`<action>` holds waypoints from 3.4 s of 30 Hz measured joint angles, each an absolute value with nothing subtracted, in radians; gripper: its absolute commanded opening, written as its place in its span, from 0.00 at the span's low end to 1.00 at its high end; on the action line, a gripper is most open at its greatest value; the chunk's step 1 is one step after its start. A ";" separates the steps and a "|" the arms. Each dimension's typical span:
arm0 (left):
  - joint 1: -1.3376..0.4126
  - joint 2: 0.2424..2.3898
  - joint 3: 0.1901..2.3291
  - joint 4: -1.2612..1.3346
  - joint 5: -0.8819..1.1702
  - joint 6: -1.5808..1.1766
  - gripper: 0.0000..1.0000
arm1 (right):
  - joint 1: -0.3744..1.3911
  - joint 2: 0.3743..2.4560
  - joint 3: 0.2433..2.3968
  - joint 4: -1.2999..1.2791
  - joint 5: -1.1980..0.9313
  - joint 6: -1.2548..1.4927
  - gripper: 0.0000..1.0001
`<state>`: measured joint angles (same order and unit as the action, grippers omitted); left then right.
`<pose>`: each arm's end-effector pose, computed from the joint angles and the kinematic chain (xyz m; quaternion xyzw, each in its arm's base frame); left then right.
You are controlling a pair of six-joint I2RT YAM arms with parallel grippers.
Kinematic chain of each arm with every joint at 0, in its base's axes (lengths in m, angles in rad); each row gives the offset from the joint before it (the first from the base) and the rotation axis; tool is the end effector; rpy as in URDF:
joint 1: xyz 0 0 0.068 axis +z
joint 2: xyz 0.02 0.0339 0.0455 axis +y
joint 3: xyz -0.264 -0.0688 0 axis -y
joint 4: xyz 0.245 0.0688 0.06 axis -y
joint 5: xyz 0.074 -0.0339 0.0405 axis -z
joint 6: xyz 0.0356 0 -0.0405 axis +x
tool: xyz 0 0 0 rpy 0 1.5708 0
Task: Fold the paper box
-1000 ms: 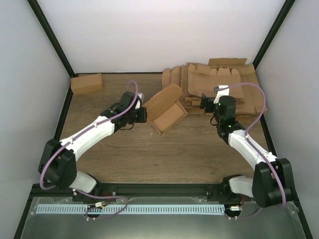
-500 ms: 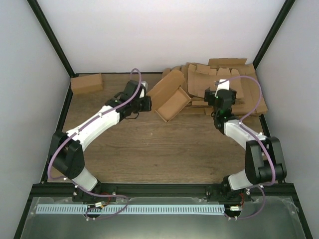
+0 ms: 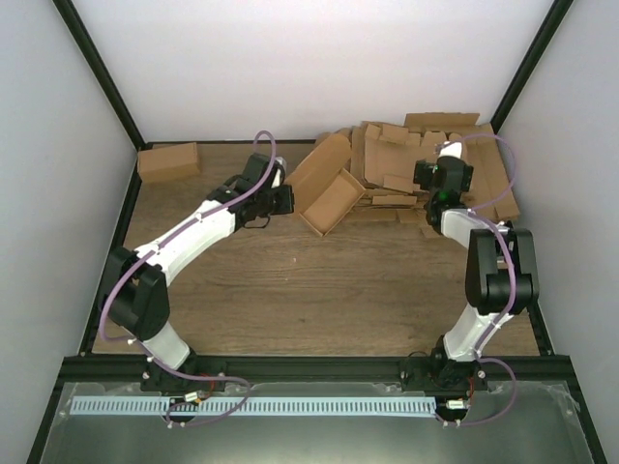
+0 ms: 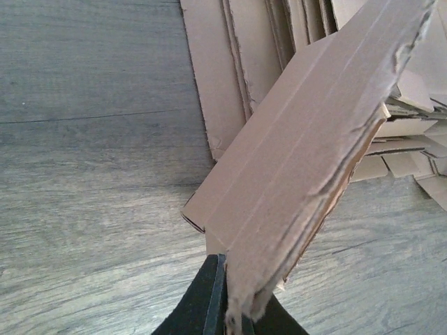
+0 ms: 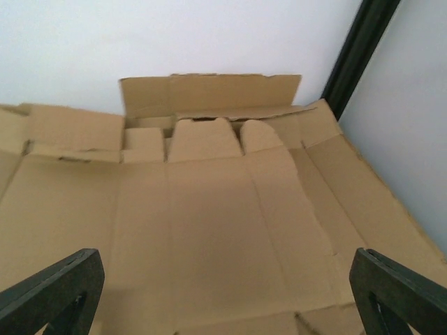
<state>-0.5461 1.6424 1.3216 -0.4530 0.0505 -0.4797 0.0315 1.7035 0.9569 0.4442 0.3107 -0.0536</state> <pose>0.3141 -0.1930 0.2799 0.0404 0.9205 -0.2106 0.3266 0.3787 0.0010 0.2207 0.0577 0.7990 -0.1311 0.5840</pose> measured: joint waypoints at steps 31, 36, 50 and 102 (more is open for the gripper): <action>-0.532 1.372 1.157 -0.548 0.113 -0.408 0.04 | -0.027 1.261 0.660 0.427 -0.089 0.149 1.00; -0.532 1.353 1.123 -0.583 0.144 -0.366 0.04 | -0.025 1.230 0.636 0.416 -0.262 0.181 0.99; -0.532 1.382 1.129 -0.722 0.238 -0.179 0.10 | 0.160 1.232 0.556 0.412 -0.649 0.094 0.85; -0.528 1.334 0.995 -0.616 0.074 -0.254 0.74 | 0.368 1.440 0.784 0.120 -0.585 -0.157 0.14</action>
